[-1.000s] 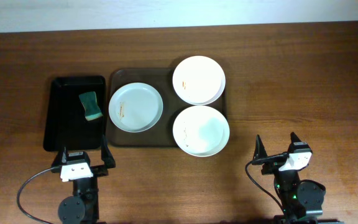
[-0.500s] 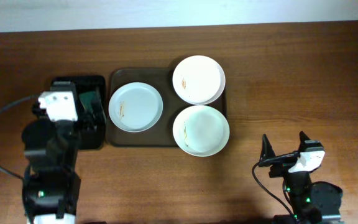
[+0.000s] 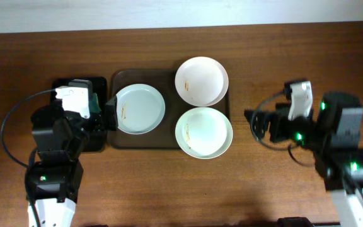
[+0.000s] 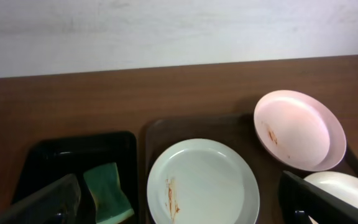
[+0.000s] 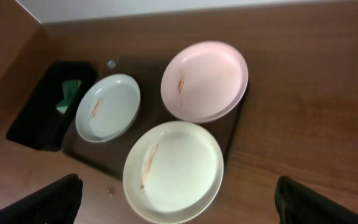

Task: Clean dirty plates on tray and stack at the side
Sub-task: 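Move left gripper to the sponge and right gripper toward the plates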

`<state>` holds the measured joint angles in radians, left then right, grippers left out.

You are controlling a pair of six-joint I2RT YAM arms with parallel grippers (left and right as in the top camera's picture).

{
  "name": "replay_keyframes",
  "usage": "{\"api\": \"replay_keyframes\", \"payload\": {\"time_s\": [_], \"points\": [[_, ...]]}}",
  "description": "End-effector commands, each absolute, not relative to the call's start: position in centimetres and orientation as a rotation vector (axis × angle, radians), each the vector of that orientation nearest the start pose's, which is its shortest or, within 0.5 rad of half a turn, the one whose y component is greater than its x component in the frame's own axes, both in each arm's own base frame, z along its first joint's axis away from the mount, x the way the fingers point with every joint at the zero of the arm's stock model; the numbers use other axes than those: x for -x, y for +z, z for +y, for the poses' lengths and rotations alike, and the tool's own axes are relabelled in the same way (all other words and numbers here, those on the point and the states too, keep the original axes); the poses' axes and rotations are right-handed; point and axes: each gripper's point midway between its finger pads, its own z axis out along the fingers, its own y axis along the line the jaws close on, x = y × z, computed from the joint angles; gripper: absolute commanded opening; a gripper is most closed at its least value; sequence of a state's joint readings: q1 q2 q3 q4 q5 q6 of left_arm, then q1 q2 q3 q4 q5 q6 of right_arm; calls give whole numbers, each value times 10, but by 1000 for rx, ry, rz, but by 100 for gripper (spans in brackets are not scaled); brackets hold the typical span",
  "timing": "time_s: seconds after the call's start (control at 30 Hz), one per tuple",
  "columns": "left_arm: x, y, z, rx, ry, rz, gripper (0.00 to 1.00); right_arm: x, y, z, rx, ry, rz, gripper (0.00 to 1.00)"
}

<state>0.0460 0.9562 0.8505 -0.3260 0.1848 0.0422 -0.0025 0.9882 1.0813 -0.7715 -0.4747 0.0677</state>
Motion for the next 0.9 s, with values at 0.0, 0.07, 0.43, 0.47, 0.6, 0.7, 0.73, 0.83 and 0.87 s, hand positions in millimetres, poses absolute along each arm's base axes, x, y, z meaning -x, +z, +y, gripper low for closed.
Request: {"api": "replay_keyframes", "payload": {"time_s": [0.0,0.07,0.43,0.47,0.6,0.7,0.73,0.83,0.87], "points": [[-347,290,-20,-100,-169,1992,99,-303,295,82,193,597,2240,98],[-355,294,-20,-91,-181,2084,99,-304,301,89,224,603,2226,98],[-357,267,-26,-46,-280,2441,99,-298,293,116,311,692,2260,98],[-358,262,-27,-45,-288,2457,99,-298,291,119,318,717,2264,98],[-366,244,-27,-38,-297,2509,99,-305,267,134,349,788,2346,98],[-373,235,-27,-35,-301,2524,99,-310,239,148,360,828,2447,98],[-378,236,-26,-27,-302,2512,99,-312,231,150,329,840,2480,98],[-389,240,-25,-9,-300,2472,99,-319,220,139,188,773,2545,98],[-390,239,-22,-3,-278,2473,99,-319,219,138,131,774,2558,98]]}}
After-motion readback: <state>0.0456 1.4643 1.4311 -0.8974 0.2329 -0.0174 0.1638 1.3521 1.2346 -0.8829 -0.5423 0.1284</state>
